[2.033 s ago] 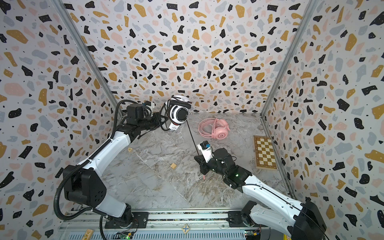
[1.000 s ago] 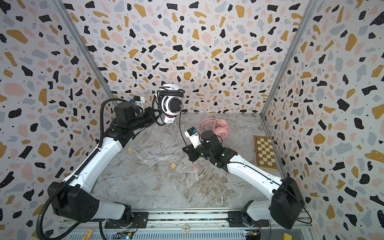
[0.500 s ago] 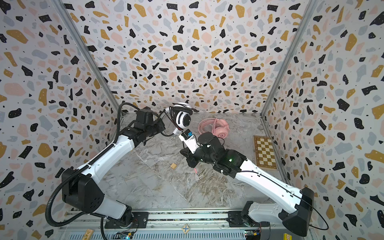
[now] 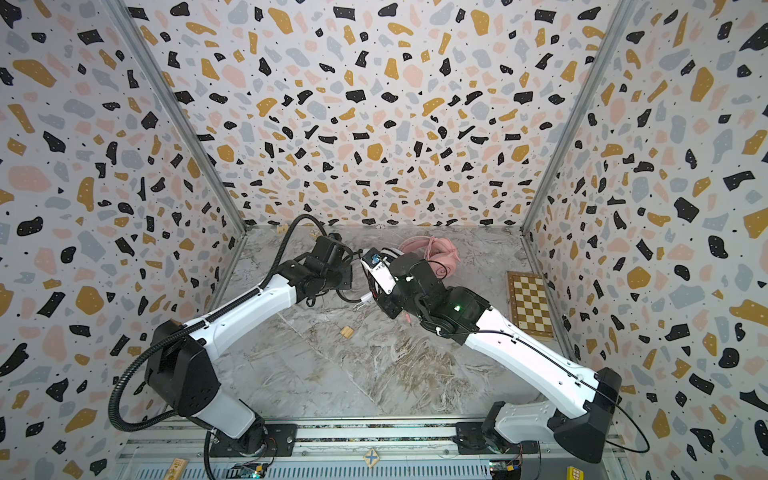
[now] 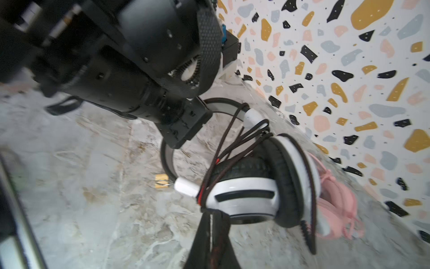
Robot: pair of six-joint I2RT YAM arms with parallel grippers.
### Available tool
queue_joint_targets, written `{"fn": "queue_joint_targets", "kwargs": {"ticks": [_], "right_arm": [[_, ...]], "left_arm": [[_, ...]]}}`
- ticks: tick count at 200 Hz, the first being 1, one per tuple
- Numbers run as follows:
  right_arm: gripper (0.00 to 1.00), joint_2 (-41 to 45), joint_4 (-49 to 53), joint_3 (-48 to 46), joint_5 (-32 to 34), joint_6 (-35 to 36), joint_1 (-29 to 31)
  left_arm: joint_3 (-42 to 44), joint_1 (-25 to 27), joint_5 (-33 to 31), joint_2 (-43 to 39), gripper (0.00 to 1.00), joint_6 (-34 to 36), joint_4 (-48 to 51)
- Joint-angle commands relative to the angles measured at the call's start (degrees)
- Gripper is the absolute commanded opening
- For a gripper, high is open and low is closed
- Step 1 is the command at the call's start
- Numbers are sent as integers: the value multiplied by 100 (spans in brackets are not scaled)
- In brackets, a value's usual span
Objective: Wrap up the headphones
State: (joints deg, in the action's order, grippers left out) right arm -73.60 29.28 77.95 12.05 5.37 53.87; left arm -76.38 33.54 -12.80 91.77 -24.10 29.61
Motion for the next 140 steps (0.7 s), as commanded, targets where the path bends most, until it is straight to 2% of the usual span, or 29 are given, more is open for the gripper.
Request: {"fn": "queue_joint_targets", "kwargs": {"ticks": [1,38,75,116,140], "right_arm": [[7,166,-633,153,1016,695,7],[8,68,-959,-89,1847,1182,0],[8,222,-1671,-498,2109,1612,-51],[9,715,-3280,-1493,1851,2442,-109],[10,770,-3663,-1728,1620,2821,-111]], "left_arm": [[137,118,-540,-123,0,533,54],[270,378,-728,-202,0,873,154],[764,561,-433,-332,0,1159,-140],[1272,679,46,-612,0,1389,-437],[1364,706,75,-802,0,1529,-482]]}}
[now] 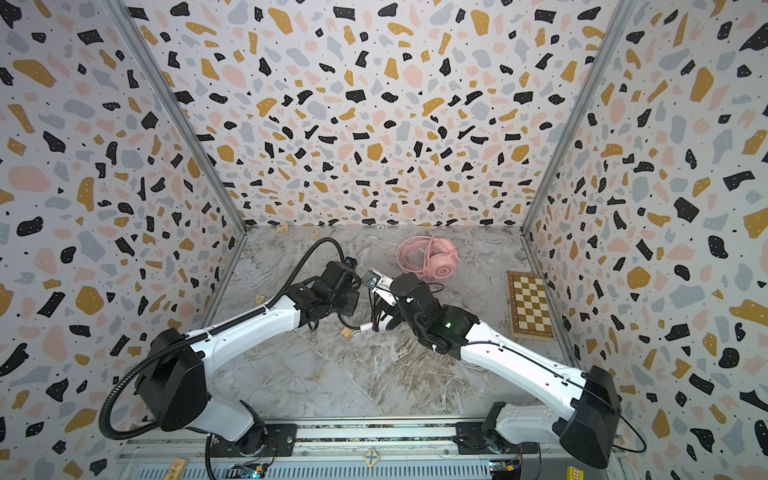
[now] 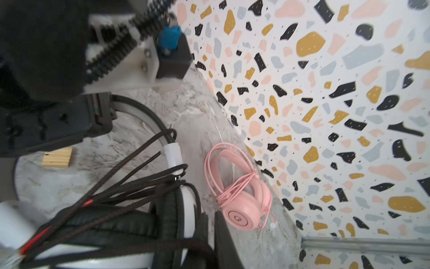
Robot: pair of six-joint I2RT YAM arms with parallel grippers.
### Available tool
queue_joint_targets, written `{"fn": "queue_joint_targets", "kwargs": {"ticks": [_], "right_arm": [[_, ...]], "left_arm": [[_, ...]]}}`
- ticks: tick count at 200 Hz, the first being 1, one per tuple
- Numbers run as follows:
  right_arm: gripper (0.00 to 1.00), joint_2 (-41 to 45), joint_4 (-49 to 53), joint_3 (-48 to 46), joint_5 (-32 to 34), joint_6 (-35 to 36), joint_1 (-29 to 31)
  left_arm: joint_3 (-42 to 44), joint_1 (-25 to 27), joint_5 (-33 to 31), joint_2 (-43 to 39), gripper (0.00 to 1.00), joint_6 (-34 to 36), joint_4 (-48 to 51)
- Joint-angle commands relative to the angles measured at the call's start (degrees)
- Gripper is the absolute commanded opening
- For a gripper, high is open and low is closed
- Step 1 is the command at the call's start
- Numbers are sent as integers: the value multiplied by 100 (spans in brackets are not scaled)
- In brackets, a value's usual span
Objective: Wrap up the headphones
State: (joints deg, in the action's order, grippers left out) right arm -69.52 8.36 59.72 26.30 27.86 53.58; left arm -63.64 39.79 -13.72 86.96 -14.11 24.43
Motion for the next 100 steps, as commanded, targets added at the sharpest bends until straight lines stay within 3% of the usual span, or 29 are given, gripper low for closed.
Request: {"fn": "queue_joint_targets", "kwargs": {"ticks": [1,42,100], "right_arm": [[10,356,-1585,88,179,598,-80],[10,256,-1633,-11,34,763,-76],[16,183,-1590,-223,-840,487,-428]], "left_arm": [[94,81,167,-325,0,535,32],[181,81,331,-613,0,624,-147],[394,81,932,-1060,0,953,-406]]}}
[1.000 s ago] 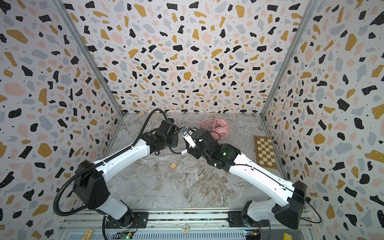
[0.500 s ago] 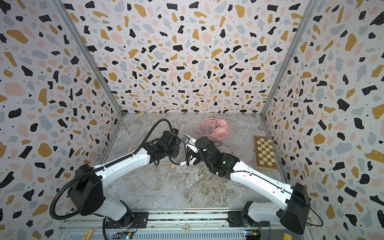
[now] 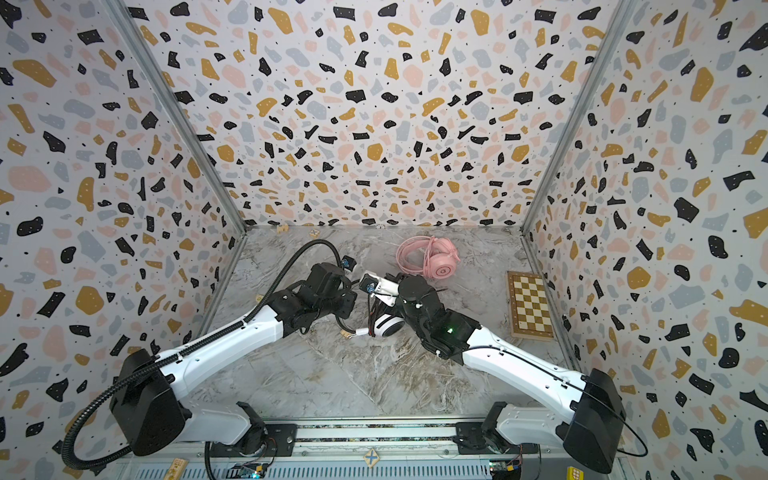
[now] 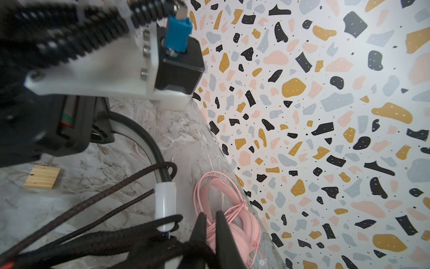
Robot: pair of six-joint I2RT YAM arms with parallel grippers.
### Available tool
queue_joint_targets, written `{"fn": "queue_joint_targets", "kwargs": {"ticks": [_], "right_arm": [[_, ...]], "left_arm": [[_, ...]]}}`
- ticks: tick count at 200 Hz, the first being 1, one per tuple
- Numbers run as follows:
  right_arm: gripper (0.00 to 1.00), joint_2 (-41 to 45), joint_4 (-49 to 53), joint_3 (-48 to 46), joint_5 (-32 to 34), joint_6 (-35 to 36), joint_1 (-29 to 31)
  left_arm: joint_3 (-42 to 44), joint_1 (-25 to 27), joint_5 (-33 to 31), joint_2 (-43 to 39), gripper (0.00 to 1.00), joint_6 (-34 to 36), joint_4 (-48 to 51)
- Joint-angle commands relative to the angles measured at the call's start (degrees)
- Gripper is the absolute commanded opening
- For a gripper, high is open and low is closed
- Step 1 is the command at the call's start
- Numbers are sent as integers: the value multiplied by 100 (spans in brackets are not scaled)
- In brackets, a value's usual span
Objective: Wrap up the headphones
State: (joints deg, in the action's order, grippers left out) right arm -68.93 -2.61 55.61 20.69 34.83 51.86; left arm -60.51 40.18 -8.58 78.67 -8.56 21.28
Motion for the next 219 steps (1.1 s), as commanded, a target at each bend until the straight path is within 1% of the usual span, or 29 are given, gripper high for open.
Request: {"fn": "queue_joint_targets", "kwargs": {"ticks": [1,9,24,56,73,101,113,141,155,165,186,198,205,219], "right_arm": [[16,116,-489,192,-299,-216,-264],[17,91,-409,220,-433,-250,-334],[23,70,-292,264,-694,-344,-437],[24,35,77,393,-1165,-603,-492],[24,1,237,448,-1288,-711,-504],[24,-54,291,415,-1314,-765,-560],[30,-114,378,447,-1220,-832,-608],[32,-478,1030,962,-1203,-1280,-782],[34,-651,1254,1157,-1260,-1388,-869],[36,-699,1255,1171,-1226,-1399,-887],[45,-700,1228,1157,-1273,-1503,-920],[47,-699,1260,1168,-1434,-1589,-964],[48,-696,1287,1163,-1522,-1614,-975],[49,-736,1296,1153,-1535,-1659,-991]], "left_arm": [[83,42,423,-239,0,407,-90],[110,39,491,-285,0,486,-82],[187,42,623,-405,0,573,-109],[390,31,759,-698,0,451,-422],[424,3,814,-763,0,356,-601],[309,-105,1078,-692,0,324,-659],[294,-138,1176,-708,0,287,-714],[397,-294,1213,-798,0,204,-858],[489,-424,1397,-864,0,111,-950],[535,-503,1513,-918,0,48,-1010],[545,-650,1518,-1002,0,2,-994],[574,-766,1594,-1028,0,-5,-1009],[596,-840,1748,-1030,0,-25,-1068],[603,-928,1971,-1025,0,-62,-1126]]}}
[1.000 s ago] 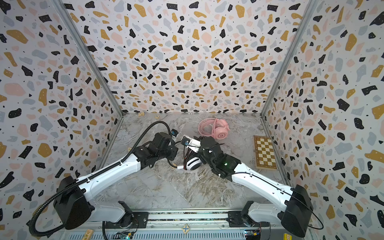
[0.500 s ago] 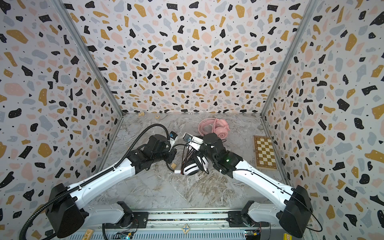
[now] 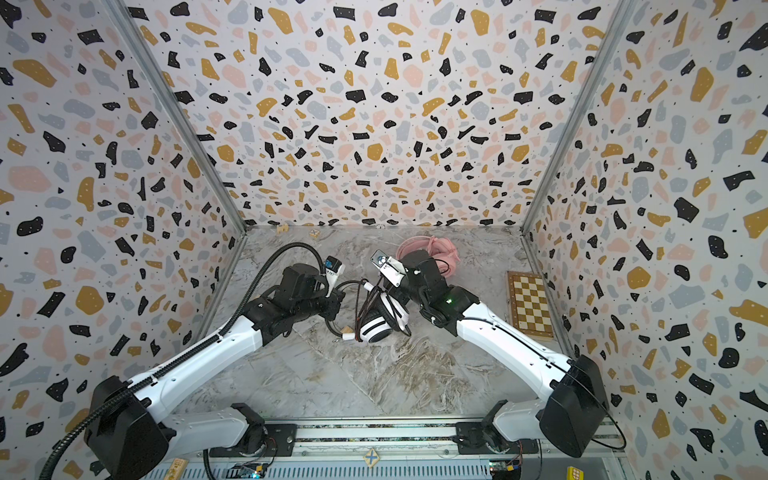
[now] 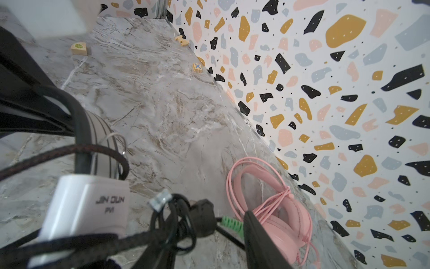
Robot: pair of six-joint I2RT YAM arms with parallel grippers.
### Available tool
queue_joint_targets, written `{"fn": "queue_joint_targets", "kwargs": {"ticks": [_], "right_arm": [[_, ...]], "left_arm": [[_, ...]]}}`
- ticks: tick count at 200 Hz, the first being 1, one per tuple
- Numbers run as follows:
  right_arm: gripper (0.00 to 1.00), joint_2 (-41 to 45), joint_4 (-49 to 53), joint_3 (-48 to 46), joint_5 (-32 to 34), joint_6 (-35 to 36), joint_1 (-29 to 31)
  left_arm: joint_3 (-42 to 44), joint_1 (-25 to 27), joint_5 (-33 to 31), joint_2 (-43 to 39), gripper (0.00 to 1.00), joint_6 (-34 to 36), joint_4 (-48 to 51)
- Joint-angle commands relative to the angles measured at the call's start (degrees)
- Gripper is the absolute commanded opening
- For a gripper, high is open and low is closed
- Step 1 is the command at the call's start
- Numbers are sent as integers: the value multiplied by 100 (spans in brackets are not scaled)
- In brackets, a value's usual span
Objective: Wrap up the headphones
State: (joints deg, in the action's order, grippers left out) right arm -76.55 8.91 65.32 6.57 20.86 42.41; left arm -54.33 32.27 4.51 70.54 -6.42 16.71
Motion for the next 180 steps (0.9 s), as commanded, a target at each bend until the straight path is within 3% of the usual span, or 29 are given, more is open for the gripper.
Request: {"fn": "queue_joint_targets", "kwargs": {"ticks": [1,73,136,180], "right_arm": [[49,18,145,178,-131,-269,-48],[56,-139,-8,142,-17,-424,-178],[55,185,-469,-338,439,-1012,-480],[55,432,-764,-802,653,-1470,-536]], "left_arm": [[-21,-144,672,-210,0,-274,-673],[37,-444,723,-367,0,-235,-415],[28,-723,290,-5,0,-541,-260],[-76,-930,-424,431,0,-1110,-230]]}}
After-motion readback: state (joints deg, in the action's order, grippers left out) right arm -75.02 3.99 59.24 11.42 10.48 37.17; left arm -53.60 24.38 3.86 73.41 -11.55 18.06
